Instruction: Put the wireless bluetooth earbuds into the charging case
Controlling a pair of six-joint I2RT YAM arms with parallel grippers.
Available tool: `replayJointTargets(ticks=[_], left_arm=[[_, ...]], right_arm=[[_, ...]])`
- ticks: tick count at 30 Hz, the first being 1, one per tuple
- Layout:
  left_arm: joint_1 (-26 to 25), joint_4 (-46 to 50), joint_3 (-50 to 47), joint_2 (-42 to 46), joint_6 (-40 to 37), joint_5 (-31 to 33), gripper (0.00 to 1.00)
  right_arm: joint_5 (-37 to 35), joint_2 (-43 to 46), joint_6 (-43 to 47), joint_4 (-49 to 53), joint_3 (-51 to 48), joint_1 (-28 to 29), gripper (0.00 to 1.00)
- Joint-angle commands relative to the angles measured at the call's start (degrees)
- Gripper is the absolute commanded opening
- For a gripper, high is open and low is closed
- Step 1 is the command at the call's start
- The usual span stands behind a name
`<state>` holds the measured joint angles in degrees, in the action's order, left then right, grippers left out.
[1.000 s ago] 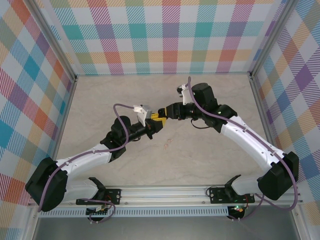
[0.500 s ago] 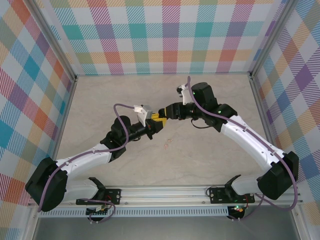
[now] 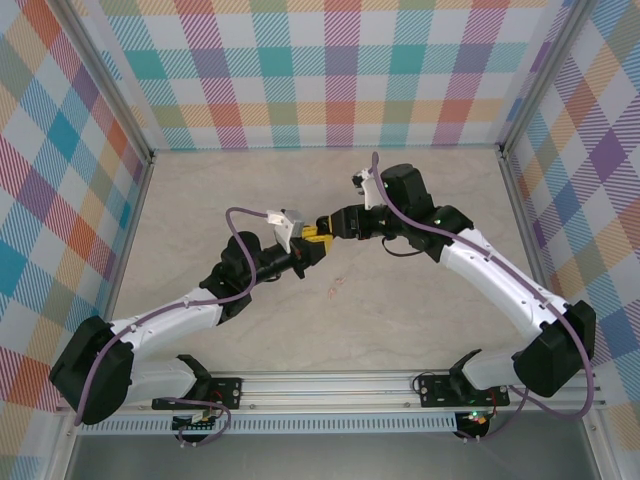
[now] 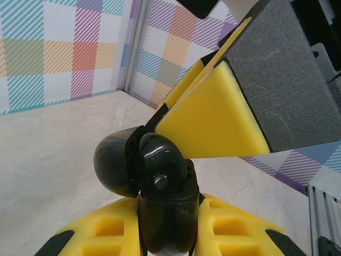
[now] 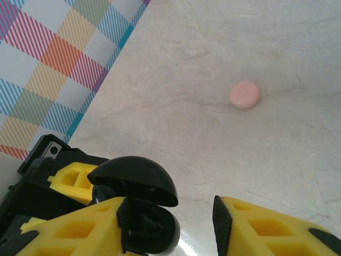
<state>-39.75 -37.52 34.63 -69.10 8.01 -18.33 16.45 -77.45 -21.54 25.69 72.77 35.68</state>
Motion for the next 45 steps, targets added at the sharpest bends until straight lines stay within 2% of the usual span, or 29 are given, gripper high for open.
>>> replayJointTargets(ticks=[1, 5, 11, 21, 30, 39, 45], left_arm=[[-0.88, -0.4, 0.52, 1.61, -1.39, 1.67, 0.12], [-0.95, 1.87, 1.13, 1.67, -3.23, 0.74, 0.11], [-0.95, 3.98, 1.4, 1.45, -6.21, -0.88, 0.11], [-0.94, 4.0, 2.28, 0.73, -7.47, -3.53, 0.1], [-0.9, 3.66, 2.52, 0.88, -7.43, -4.9, 0.1], [-0.9, 4.53, 2.46, 1.72, -6.79, -1.08, 0.1], [-0.9, 4.32, 2.28, 1.83, -6.47, -1.18, 0.1]], right_arm=[[-4.5, 2.64, 0.54, 1.1, 0.98, 0.36, 0.48], [-4.58, 4.02, 0.7, 0.78, 0.7, 0.36, 0.48], [2.15, 4.15, 1.78, -0.72, 1.09, 0.35, 0.45], [7.14, 0.36, 2.71, 0.86, 4.01, 0.95, 0.3], [6.54, -2.78, 3.73, 3.17, 6.14, 2.26, 0.25], [5.1, -2.88, 4.39, 5.13, 6.5, 2.9, 0.25], [3.44, -2.56, 4.28, 5.86, 6.62, 3.15, 0.25]])
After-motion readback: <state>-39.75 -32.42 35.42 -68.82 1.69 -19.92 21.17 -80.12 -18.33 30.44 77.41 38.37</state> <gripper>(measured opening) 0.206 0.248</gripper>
